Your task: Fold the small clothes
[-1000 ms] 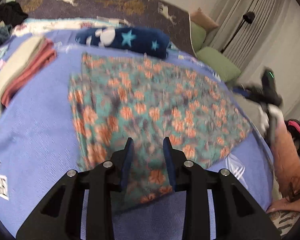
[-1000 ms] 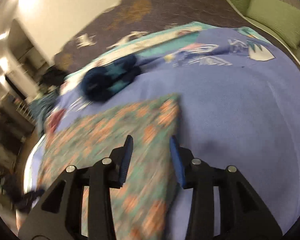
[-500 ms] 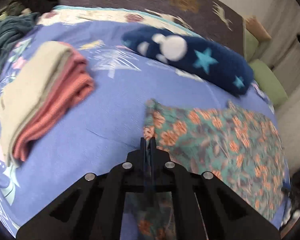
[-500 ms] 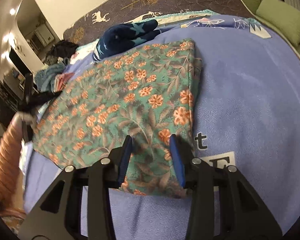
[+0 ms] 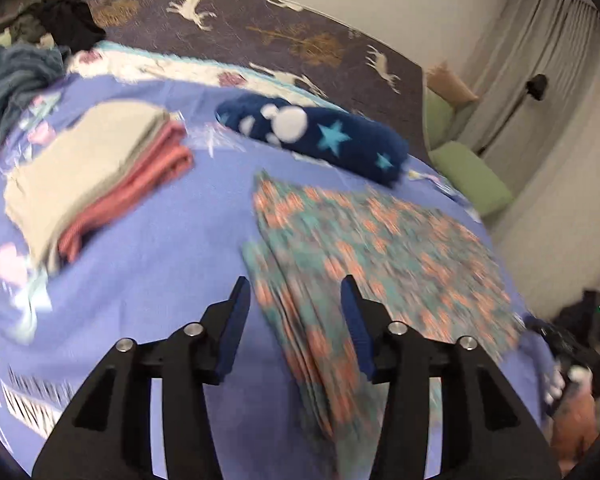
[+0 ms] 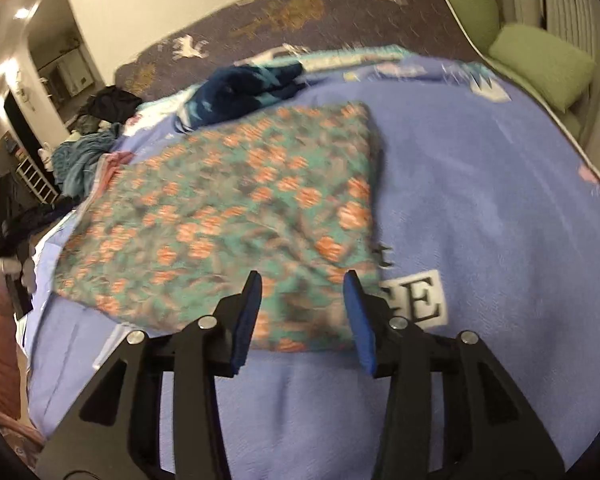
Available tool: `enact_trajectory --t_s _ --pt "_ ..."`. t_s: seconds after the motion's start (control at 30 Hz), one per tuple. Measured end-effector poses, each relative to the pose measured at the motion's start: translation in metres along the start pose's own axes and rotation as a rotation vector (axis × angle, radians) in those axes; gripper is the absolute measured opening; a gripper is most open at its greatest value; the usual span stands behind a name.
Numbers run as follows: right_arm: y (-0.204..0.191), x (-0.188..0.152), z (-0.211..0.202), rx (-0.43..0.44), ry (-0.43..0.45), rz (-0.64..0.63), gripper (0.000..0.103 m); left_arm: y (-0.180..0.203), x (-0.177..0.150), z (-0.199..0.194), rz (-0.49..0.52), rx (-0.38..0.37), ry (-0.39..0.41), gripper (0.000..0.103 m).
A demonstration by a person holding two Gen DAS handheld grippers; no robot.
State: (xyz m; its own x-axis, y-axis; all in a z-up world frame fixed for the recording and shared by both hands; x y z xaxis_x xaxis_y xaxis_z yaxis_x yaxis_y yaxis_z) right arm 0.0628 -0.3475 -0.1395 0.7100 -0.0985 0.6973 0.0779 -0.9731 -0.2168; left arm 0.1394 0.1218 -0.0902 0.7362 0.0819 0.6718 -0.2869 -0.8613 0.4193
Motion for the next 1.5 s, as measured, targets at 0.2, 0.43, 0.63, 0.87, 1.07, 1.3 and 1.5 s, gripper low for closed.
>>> enact_trajectory --t_s 0.2,0.43,0.63,0.87,1.07,1.3,1.5 --pt "-0.080 0.008 -0.017 -0.042 0.087 -0.184 0.079 0.024 -0.053 -0.001 0.015 -0.052 -0.057 0.049" --pt "-0.209 -0.035 0.000 0.047 0.108 -0.504 0.080 0.029 -0.070 -0.007 0.008 -0.029 -0.030 0.056" --pt "-0.274 -0.069 0.012 0.052 0.108 -0.741 0.074 0.020 -0.073 -0.018 -0.027 -0.040 0.007 0.062" --pt "-0.312 -0.078 0.038 -0.030 0.112 -0.890 0.074 0.006 -0.075 -0.017 -0.115 -0.101 0.014 0.062" --pt "-0.321 -0.085 0.070 -0.080 0.063 -0.936 0.074 -0.001 -0.077 -0.015 -0.159 -0.150 0.020 0.063" --pt "-0.331 -0.079 0.084 -0.096 0.057 -0.938 0.075 -0.013 -0.079 -0.015 -0.241 -0.246 0.037 0.063" --pt "-0.350 -0.075 0.095 -0.133 0.102 -0.980 0.069 -0.020 -0.080 -0.018 -0.297 -0.325 0.055 0.063"
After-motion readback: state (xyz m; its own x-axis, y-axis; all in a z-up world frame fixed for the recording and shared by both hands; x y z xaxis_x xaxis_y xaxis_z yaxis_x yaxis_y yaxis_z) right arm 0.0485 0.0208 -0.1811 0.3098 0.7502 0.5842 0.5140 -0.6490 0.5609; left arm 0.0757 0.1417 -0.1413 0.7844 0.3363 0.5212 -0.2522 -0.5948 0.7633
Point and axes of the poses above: each gripper's, at about its wrist camera, not at the fingertips, and z roughly the way its jaws point, y to its right, x to its top, the point moved 4 cm from there along z, roughly the way its jaws point, and after that the axes turned 2 degrees about -x, right-handed, at the moved point
